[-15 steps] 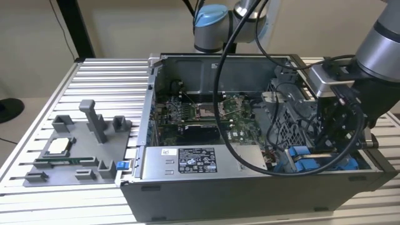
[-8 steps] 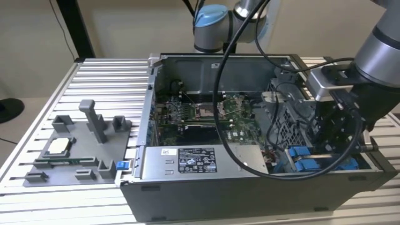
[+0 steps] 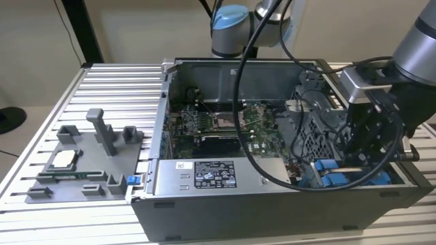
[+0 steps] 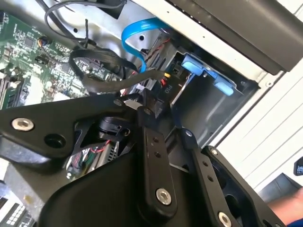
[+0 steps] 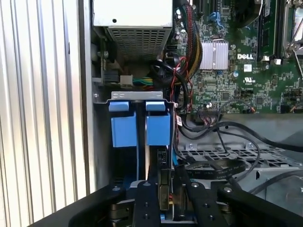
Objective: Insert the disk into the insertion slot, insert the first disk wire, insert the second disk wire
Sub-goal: 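Insert the second disk wire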
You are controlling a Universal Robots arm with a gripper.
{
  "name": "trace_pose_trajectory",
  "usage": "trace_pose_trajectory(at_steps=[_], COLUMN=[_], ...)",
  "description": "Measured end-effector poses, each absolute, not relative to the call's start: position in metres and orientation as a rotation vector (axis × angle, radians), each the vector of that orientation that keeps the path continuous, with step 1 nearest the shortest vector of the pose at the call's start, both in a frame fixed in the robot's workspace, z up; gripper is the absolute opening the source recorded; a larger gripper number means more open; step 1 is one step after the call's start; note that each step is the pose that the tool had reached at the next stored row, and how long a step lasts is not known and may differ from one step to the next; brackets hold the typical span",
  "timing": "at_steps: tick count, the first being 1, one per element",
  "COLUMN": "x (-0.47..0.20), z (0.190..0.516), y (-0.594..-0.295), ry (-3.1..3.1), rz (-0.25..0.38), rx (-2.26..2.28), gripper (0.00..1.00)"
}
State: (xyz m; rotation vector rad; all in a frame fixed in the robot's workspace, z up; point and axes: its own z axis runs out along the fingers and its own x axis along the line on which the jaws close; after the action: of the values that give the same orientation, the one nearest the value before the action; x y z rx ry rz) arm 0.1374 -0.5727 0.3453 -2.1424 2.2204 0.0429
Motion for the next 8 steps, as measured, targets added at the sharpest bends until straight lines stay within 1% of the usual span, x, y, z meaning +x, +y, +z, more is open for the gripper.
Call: trace_pose_trajectory(at_steps=[8], x=[0.137], z=[0.375], y=[-0.573], ry=[2.22], rz=[0.043], rx=[-2.142], gripper=[1.0])
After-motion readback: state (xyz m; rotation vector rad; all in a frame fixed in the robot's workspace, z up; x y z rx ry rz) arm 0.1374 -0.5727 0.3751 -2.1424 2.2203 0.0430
